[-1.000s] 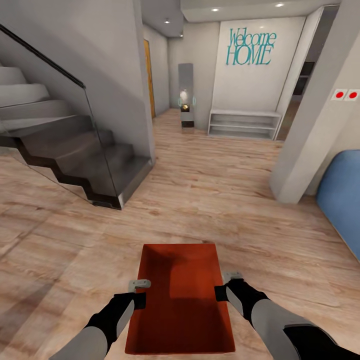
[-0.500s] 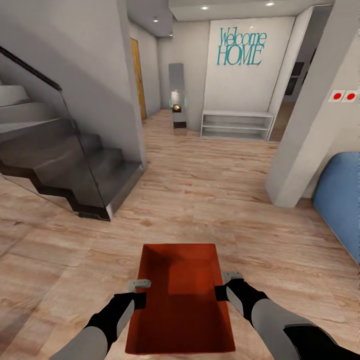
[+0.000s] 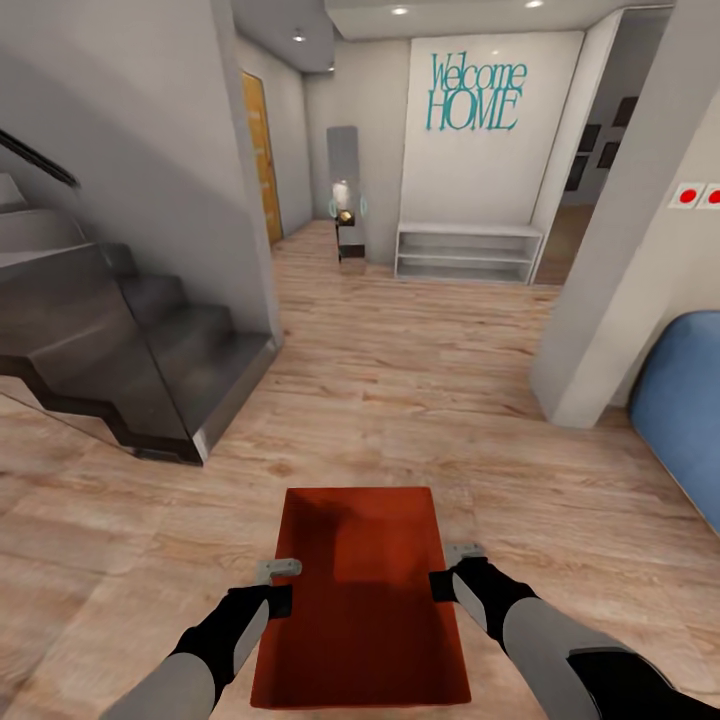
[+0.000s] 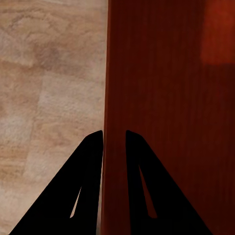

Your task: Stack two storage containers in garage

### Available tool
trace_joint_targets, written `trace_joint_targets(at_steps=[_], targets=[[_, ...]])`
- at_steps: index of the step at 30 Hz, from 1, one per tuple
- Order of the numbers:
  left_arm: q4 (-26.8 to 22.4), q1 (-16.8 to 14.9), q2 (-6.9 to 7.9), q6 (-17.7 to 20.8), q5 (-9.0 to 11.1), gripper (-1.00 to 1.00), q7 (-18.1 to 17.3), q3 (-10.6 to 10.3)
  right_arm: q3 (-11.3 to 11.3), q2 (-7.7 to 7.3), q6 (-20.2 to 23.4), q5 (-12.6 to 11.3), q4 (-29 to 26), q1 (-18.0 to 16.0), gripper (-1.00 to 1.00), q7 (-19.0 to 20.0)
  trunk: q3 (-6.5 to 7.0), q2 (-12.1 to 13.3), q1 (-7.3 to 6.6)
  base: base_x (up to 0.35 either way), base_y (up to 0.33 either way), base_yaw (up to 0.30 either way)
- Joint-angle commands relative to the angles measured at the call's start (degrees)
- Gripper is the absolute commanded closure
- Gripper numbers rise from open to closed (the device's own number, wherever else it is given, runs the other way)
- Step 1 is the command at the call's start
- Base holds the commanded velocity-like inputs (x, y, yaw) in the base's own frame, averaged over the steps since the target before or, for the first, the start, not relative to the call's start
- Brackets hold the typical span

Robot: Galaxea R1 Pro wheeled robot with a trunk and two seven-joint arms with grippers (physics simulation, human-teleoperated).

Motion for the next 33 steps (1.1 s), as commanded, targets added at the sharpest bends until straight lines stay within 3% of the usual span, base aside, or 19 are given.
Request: trace_joint_targets(at_steps=[1, 23, 33], targets=[[0.1, 0.0, 1.05, 0.9, 1.7, 1.00, -0.3, -1.2, 3.3, 0.00, 0.3, -1.3, -0.3, 0.0, 1.00, 0.1, -0.05, 0.0, 0.03, 0.348, 0.000, -0.003], [0.1, 0.0, 1.05, 0.9, 1.7, 1.00, -0.3, -1.2, 3.3, 0.00, 0.3, -1.3, -0.3, -0.1, 1.00, 0.1, -0.05, 0.0, 0.03, 0.348, 0.000, -0.002], [0.1, 0.0, 1.05, 0.9, 1.7, 1.00, -0.3, -1.2, 3.3, 0.00, 0.3, -1.3, -0.3, -0.1, 1.00, 0.1, 0.06, 0.0, 0.03, 0.348, 0.000, -0.141]])
